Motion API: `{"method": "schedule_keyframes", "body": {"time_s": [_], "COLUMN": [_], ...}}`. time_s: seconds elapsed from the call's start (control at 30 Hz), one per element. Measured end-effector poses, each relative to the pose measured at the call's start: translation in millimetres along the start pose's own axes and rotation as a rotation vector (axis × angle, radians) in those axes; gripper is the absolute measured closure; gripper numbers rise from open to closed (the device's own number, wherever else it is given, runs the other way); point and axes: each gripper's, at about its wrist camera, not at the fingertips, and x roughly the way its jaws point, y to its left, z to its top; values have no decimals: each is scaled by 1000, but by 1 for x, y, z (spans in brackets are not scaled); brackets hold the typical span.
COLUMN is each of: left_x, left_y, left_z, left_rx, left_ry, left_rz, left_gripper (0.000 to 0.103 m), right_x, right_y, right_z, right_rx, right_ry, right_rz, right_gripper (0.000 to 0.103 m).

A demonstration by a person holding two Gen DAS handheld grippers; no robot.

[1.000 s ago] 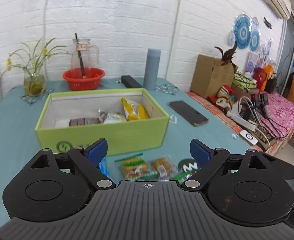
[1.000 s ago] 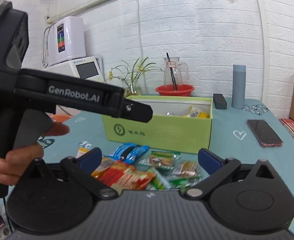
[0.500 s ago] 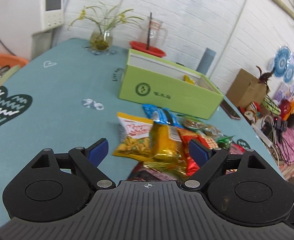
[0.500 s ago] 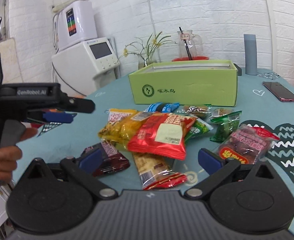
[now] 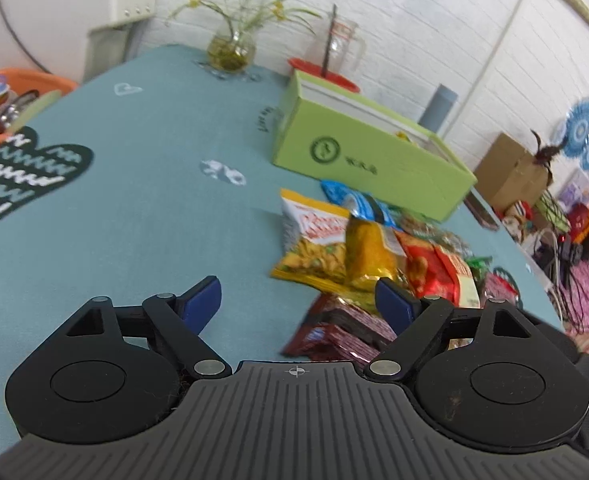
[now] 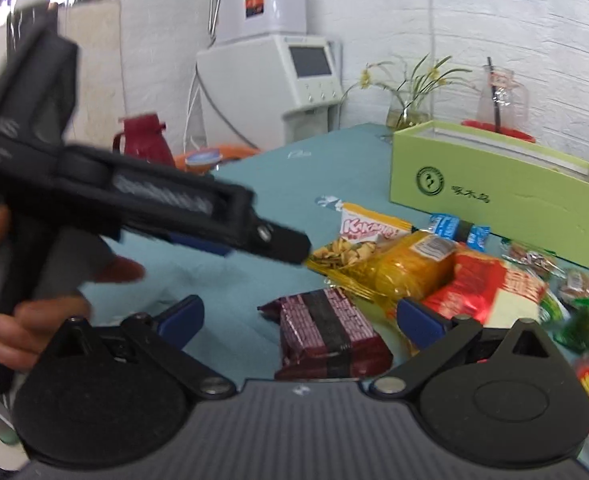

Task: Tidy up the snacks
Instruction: 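Move the left gripper back to the snack pile, then grasp the maroon wafer pack with the left gripper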

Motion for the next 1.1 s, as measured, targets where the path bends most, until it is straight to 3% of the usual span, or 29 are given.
{"method": "schedule_keyframes", "body": {"time_s": [0.07,0.2,0.33,0.53,0.77,0.8,0.87,0.9,1.0,1.1], "left_x": [-5,-6,4,4,12,14,22,23,21,14], "left_y": [6,11,10,4,-14,-16,-20,-23,-28,-30], "left_z": [2,-3,-10,-12,-23,-25,-29,-31,-29,-14], "left_rx": [-9,-3,-7,0,60,66,87,110,114,83], "left_ry": [-14,1,46,59,129,138,163,157,153,134], "left_rz": [10,19,0,-30,-83,-84,-87,-72,-60,-77], "left_gripper": [30,30,30,30,33,36,52,69,82,83], "right_x": [11,13,0,-1,9,11,11,10,7,-1], "right_y": [1,10,24,21,16,13,8,6,1,-3], "right_z": [-1,-6,-10,-9,-18,-19,-21,-20,-19,-6], "right_rx": [9,-3,21,2,40,48,70,72,98,101], "right_ry": [30,34,21,21,50,55,54,56,51,14], "right_rz": [16,-37,21,-70,-30,-21,-16,2,11,17], "right_gripper": [1,1,1,1,3,7,34,36,36,36]}}
